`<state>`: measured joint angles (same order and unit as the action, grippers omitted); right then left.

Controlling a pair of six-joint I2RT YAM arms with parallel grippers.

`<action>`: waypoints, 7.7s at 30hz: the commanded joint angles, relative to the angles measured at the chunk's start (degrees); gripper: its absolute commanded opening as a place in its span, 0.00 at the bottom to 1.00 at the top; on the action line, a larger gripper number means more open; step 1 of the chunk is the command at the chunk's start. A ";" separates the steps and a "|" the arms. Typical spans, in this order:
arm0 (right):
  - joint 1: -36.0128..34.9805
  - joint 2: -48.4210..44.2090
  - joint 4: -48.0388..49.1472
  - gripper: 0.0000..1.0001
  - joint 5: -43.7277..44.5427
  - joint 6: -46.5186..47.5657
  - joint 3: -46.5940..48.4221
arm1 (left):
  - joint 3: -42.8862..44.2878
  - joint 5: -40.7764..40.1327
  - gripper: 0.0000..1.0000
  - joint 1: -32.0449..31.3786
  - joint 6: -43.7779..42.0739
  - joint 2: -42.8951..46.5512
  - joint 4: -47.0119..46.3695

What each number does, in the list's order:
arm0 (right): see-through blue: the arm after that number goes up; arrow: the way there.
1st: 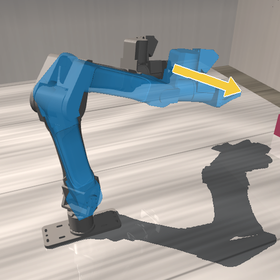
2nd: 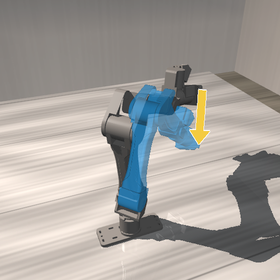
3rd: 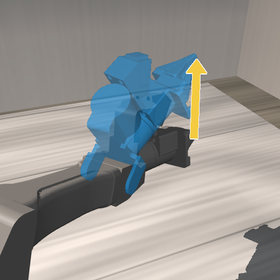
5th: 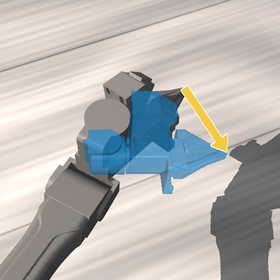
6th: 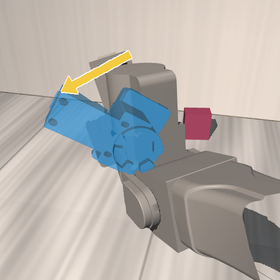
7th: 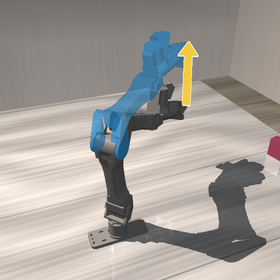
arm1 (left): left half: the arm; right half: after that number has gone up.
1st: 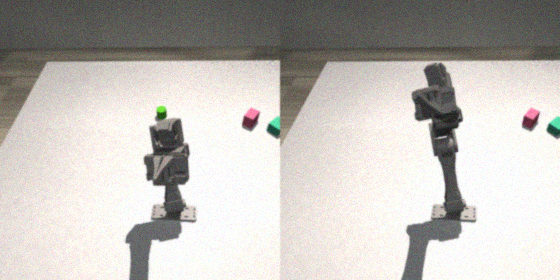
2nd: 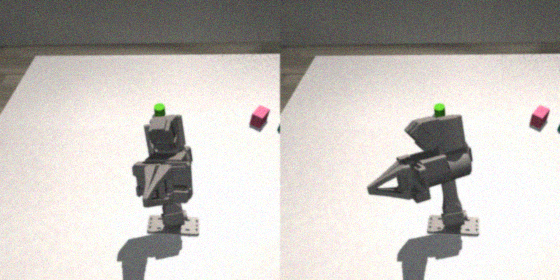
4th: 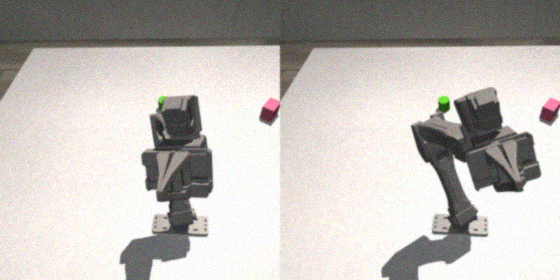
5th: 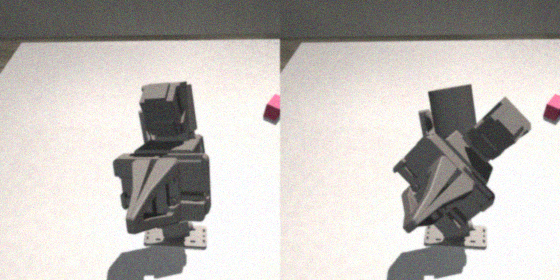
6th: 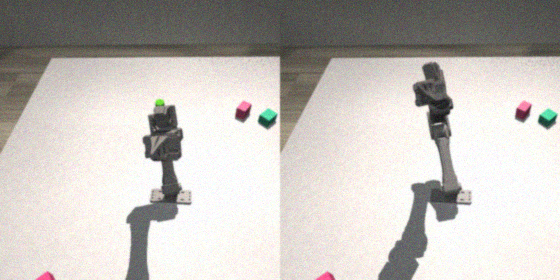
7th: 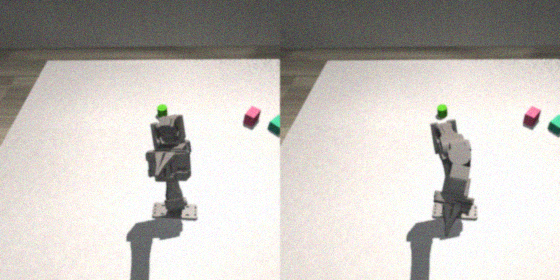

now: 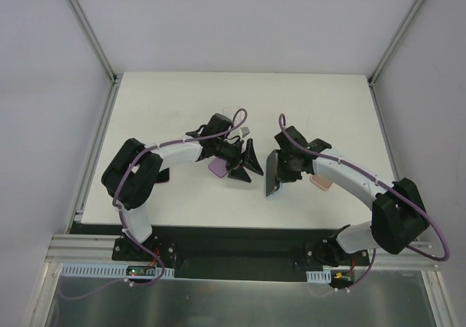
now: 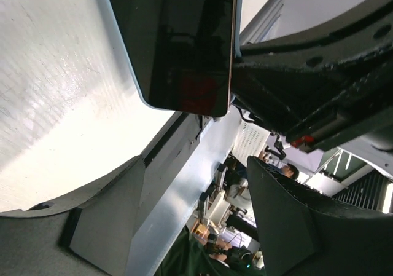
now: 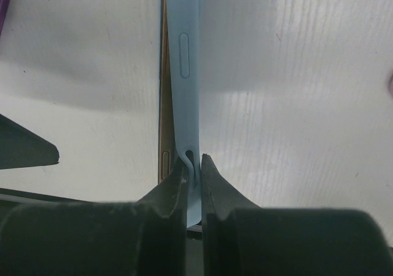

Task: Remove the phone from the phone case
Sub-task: Remove the phone case from the phone.

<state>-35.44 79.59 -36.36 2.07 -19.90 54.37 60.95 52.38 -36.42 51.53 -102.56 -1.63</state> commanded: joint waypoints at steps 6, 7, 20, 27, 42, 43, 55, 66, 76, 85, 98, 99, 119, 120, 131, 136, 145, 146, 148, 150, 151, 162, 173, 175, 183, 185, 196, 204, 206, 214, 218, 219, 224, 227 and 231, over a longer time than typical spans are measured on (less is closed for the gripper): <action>-3.93 4.43 4.01 0.02 1.10 1.45 3.11 | 6.81 -7.02 0.67 -1.63 -5.30 -3.69 8.04; -4.11 4.34 4.45 0.02 0.84 1.27 2.94 | 6.90 -7.72 0.67 -1.89 -5.38 -3.78 8.39; -5.87 5.40 4.28 0.01 1.01 0.30 4.78 | 10.15 -21.44 0.68 -6.73 -6.26 -5.72 11.47; -7.27 5.75 3.67 0.01 1.89 0.04 6.10 | 10.86 -24.16 0.66 -6.91 -5.74 -7.13 12.18; -13.42 5.92 -9.08 0.01 21.14 -0.84 9.78 | -0.03 -20.31 0.67 2.31 -6.26 7.09 12.09; -13.86 6.71 -9.52 0.01 21.22 -0.93 10.31 | -0.74 -19.52 0.67 3.89 -6.53 8.07 12.09; -17.56 15.15 -8.82 0.02 20.17 -2.68 13.48 | -6.81 -16.61 0.68 11.20 -8.37 18.27 12.70; -17.56 15.68 -3.55 0.10 19.38 -3.65 9.53 | -6.46 -15.99 0.68 11.29 -8.46 17.66 12.70; -17.47 18.05 1.02 0.10 17.80 -3.65 7.24 | -6.10 -16.08 0.68 11.29 -8.64 16.96 13.14; -17.47 19.29 5.94 0.10 14.73 -4.36 4.96 | -5.84 -16.08 0.67 11.37 -8.99 16.61 13.49; -17.47 20.25 9.99 0.07 9.80 -6.20 4.17 | -5.93 -16.08 0.68 11.64 -9.08 16.69 13.67; -17.47 20.51 9.90 0.07 9.89 -6.38 3.99 | -5.93 -16.17 0.68 11.64 -9.08 16.69 13.67; -16.85 14.99 8.32 0.02 14.55 -9.02 0.83 | -5.93 -15.20 0.68 11.64 -9.34 16.43 13.85; -16.77 13.67 8.32 0.01 14.63 -8.93 0.65 | -5.84 -15.03 0.68 11.64 -9.34 16.26 13.85; -16.77 9.62 5.69 0.01 16.03 -8.66 -0.32 | -3.39 -16.69 0.66 2.16 -7.50 8.71 13.85; -16.85 7.69 2.00 0.01 19.72 -8.93 -1.63 | 0.31 -18.10 0.65 0.04 -6.44 5.01 13.85; -16.94 6.28 3.13 0.01 19.38 -9.54 -4.10 | 5.84 -23.72 0.59 -1.98 -5.39 -0.52 13.85; -16.94 6.45 3.40 0.01 19.38 -9.46 -3.92 | 6.89 -23.90 0.57 -2.16 -5.12 -1.49 13.85; -17.20 6.54 3.23 0.02 19.38 -9.28 -3.31 | 8.04 -23.64 0.54 -2.42 -4.95 -4.21 13.93; -17.55 6.54 3.22 0.01 19.64 -9.02 -2.78 | 9.71 -24.08 0.52 -3.30 -4.94 -6.23 13.93; -17.73 6.63 3.22 0.01 19.56 -8.75 -2.52 | 10.15 -24.25 0.52 -3.65 -5.03 -6.77 13.85; -18.00 10.67 4.54 0.01 18.86 -9.28 -1.28 | 13.23 -23.99 0.50 -6.81 -3.98 -12.13 14.11; -18.00 14.62 7.26 0.05 17.10 -9.37 -0.76 | 10.16 -25.14 0.50 -7.87 -3.72 -13.89 13.23; -18.00 15.68 8.67 0.05 16.39 -9.72 -0.84 | 9.89 -25.13 0.49 -7.87 -3.63 -14.59 12.88; -17.91 18.49 9.64 0.07 17.44 -11.47 -1.72 | 8.66 -26.54 0.49 -7.87 -4.33 -14.95 12.61; -17.91 19.02 9.64 0.09 17.62 -11.74 -2.07 | 8.23 -27.59 0.49 -7.87 -4.59 -14.51 12.70; -17.47 21.74 16.05 0.12 15.95 -12.88 -4.62 | 6.91 -27.77 0.49 -7.79 -4.86 -14.07 12.79; -17.56 22.98 20.27 0.13 13.85 -12.62 -4.45 | 5.59 -28.30 0.49 -7.52 -5.12 -13.63 12.79; -17.47 22.36 22.98 0.13 13.06 -12.71 -5.06 | 5.32 -28.56 0.48 -7.52 -5.38 -13.54 12.88; -17.47 22.45 22.82 0.13 12.70 -13.15 -4.27 | 3.92 -29.88 0.48 -6.73 -6.26 -12.84 13.49; -17.47 23.67 20.37 0.12 12.96 -13.41 -2.87 | 3.74 -30.14 0.48 -6.64 -6.53 -12.57 13.58; -17.47 24.11 19.93 0.12 13.22 -13.67 -2.60 | 3.74 -30.14 0.48 -6.55 -6.53 -12.57 13.67; -17.47 26.40 15.45 0.10 14.98 -15.16 -1.37 | 3.83 -30.14 0.48 -6.55 -6.79 -12.40 13.67; -17.47 27.10 12.12 0.11 16.74 -15.34 -0.41 | 4.09 -30.14 0.48 -6.55 -6.97 -12.31 13.76; -17.29 28.60 11.66 0.13 17.36 -15.34 -0.23 | 4.35 -30.14 0.48 -6.55 -6.97 -12.40 13.84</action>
<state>-53.52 94.50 -33.95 26.20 -29.91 60.49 67.22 28.05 -41.91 47.20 -112.38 9.28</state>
